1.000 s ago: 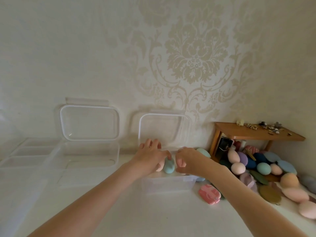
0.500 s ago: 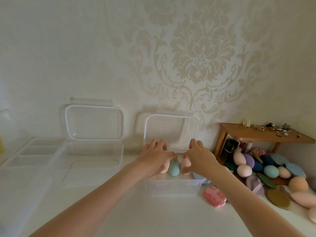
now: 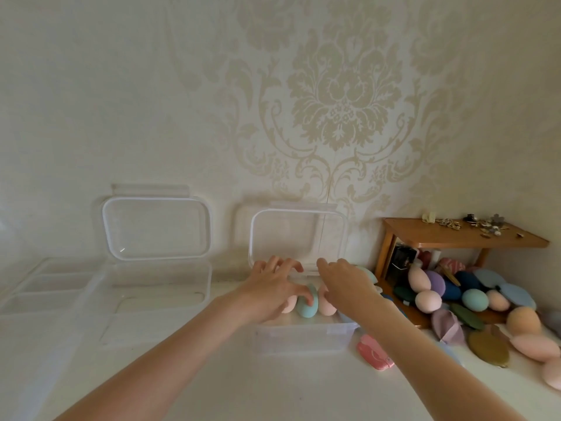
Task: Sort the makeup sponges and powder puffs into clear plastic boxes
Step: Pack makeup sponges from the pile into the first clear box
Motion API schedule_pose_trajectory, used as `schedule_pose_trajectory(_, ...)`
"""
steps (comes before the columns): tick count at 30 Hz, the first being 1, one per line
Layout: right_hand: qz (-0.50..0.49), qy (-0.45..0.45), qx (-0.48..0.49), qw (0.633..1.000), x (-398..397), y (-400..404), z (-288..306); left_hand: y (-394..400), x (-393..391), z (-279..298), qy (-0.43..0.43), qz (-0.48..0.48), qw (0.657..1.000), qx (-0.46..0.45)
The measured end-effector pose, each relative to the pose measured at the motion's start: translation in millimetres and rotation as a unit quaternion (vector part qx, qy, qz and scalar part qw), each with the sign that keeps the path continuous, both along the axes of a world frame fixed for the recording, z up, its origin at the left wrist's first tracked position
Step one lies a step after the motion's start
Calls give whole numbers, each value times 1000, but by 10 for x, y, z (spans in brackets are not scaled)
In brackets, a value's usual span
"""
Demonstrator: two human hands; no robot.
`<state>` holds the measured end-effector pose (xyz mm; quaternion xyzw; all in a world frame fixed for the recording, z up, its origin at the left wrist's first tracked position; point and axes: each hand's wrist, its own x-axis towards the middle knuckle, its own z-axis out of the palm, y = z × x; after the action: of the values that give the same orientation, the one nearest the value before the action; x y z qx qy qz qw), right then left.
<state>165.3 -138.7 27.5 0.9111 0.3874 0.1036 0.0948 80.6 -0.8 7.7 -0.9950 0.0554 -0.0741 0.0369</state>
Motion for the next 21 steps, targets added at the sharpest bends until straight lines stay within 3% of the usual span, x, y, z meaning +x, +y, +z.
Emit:
schedule_pose_trajectory(5,7,152,138,979,134,-209,129,15,18,-32,0,12,1000,-7)
schedule_pose_trajectory(8,-44,123,260,957,334,-415,312,25,31,-42,-6,14,1000,-23)
schedule_pose_trajectory(10,-67,125,229,963,424,-513,290,17,29,-36,-7,11,1000,-28)
schedule_pose_trajectory(16,-55,251,156,954,367,-421,-126,-5,14,6,-3,14,999,-50)
schedule_pose_trajectory(21,-92,175,171,965,491,-309,-277,-17,-2,12,-5,16,999,-49)
